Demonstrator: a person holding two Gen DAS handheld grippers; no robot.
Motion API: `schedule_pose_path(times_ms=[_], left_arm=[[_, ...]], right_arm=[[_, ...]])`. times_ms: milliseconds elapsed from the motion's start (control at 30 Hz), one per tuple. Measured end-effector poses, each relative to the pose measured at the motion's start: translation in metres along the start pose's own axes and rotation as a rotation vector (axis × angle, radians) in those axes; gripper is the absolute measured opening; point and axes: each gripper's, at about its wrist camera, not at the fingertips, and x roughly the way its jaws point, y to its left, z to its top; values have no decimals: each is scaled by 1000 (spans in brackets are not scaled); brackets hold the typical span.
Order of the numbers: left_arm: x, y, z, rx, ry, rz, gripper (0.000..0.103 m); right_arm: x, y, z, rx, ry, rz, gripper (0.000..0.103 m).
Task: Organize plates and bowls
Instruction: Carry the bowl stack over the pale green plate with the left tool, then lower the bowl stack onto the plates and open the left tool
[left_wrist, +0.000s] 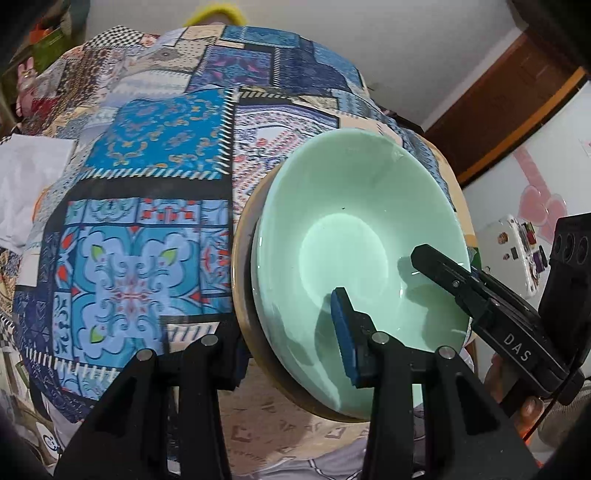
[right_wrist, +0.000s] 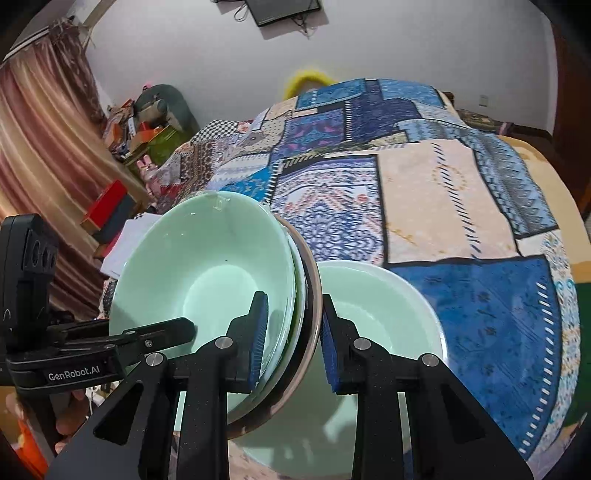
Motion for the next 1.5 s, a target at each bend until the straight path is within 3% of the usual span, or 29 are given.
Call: schedule_pose_path(times_ms=[700, 1167, 1367, 1500], left_arm=[[53, -33, -5, 57, 100, -21, 40], [52, -33, -7, 96, 68, -11, 40], [25, -34, -8, 108, -5, 26, 44], [-16, -44, -6, 135, -117, 27, 44]], right_arm=[[-9, -55, -21, 118, 22, -49, 25], [-4, -59, -27, 98, 22, -59, 28], [-22, -60, -22, 82, -10, -93, 34], [-52, -51, -15, 52, -80, -92, 38]])
